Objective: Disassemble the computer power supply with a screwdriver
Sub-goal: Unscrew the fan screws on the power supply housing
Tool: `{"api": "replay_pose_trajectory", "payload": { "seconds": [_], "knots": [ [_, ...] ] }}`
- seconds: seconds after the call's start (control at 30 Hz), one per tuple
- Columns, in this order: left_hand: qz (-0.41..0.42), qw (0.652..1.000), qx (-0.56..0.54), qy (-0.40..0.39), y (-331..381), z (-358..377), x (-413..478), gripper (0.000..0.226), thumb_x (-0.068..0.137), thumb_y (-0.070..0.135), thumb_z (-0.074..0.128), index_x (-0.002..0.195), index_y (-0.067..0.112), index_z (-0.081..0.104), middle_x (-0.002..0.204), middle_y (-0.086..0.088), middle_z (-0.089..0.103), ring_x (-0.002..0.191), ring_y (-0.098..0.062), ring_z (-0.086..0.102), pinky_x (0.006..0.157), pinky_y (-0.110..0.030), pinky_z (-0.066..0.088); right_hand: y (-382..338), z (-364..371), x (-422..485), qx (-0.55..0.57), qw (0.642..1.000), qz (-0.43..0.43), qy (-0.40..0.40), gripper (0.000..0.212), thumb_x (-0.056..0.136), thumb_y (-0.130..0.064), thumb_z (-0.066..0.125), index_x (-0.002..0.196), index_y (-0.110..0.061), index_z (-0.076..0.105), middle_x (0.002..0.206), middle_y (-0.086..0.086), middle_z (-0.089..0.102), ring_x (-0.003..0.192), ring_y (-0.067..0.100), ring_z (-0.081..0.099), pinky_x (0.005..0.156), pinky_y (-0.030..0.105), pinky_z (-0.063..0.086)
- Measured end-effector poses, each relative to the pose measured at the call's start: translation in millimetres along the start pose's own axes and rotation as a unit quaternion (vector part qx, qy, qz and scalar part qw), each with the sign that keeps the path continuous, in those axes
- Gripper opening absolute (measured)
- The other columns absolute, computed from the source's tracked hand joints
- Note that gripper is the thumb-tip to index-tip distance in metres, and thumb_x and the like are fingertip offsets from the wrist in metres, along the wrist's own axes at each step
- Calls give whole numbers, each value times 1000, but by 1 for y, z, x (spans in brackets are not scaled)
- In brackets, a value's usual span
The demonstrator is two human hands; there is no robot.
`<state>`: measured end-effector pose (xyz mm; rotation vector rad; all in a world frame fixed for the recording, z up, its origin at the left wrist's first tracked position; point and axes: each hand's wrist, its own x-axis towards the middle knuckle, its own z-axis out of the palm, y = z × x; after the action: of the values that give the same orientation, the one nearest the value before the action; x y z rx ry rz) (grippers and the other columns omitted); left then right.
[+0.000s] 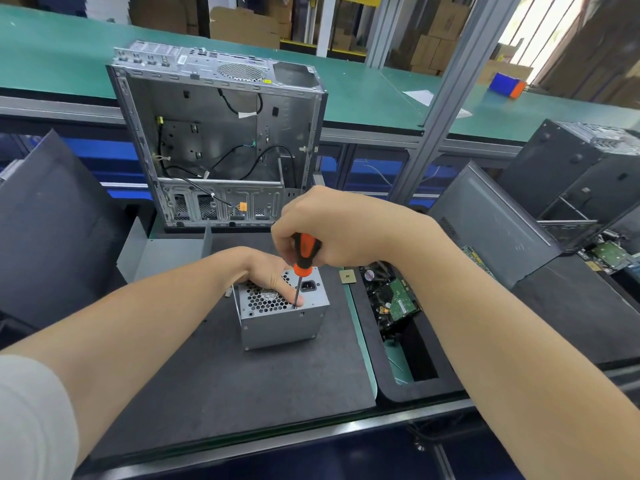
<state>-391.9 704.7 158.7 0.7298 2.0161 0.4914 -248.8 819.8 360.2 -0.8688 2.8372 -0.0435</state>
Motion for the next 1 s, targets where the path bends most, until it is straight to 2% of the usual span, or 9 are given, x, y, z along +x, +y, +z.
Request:
{"api": "replay_pose_trajectory", "payload": {
  "seconds": [0.13,0.23,0.33,0.4,0.5,0.63,0.73,0.83,1.0],
  "knots": [
    [17,999,-4,-28,-1,-1,0,114,62,62,89,156,21,41,159,1,44,147,-27,41,117,-43,38,-3,6,-2,-34,998,58,14,10,86,-32,71,90,-24,67,86,-9,60,81,4,51,70,28,46],
    [25,999,4,-38,-2,-1,1,113,61,67,89,154,23,43,157,2,47,144,-27,45,118,-45,40,-10,17,4,-90,980,164,64,44,96,-60,55,79,-19,52,75,-3,46,70,23,51,54,31,39],
    [19,999,-6,-31,-5,0,2,105,55,67,90,142,20,54,147,-4,55,129,-27,52,107,-43,49,-11,19,7,-55,987,135,75,24,97,-41,61,86,-20,57,77,-4,51,83,27,59,60,32,44],
    [21,999,-13,-28,-7,-1,2,105,61,62,91,148,20,51,154,-9,53,132,-29,53,113,-49,46,-10,13,3,-20,993,99,53,9,92,-27,67,87,-23,60,75,-13,54,89,19,58,66,33,49],
    [33,999,-9,-21,-7,-2,0,99,61,64,91,143,22,56,149,-12,59,131,-33,59,114,-48,47,-7,6,-3,3,997,71,38,11,85,-15,71,93,-21,67,71,-19,52,86,12,54,76,38,55],
    [48,999,1,-9,-8,0,-3,80,62,67,89,125,23,67,134,-18,66,99,-23,62,93,-38,51,-4,6,-8,14,995,75,64,11,85,-12,67,94,-18,69,71,-18,54,87,12,55,74,37,55],
    [48,999,-15,-15,-8,2,-7,68,67,62,89,122,25,70,124,-14,73,103,-30,72,98,-47,56,-2,5,-10,15,995,77,69,12,85,-12,66,94,-17,70,71,-18,54,80,10,56,69,31,53],
    [47,998,-36,-25,-5,3,-11,69,69,58,89,123,21,70,112,-13,75,93,-29,71,88,-43,57,-2,3,-11,15,994,80,67,12,85,-12,66,96,-16,71,70,-19,54,76,9,57,66,25,50],
    [47,998,-31,-21,-4,4,-14,47,85,46,85,122,22,70,116,-13,77,108,-37,73,95,-53,59,-2,3,-11,14,994,79,77,10,86,-12,68,94,-15,71,68,-20,52,76,10,60,62,18,43]
  ]
}}
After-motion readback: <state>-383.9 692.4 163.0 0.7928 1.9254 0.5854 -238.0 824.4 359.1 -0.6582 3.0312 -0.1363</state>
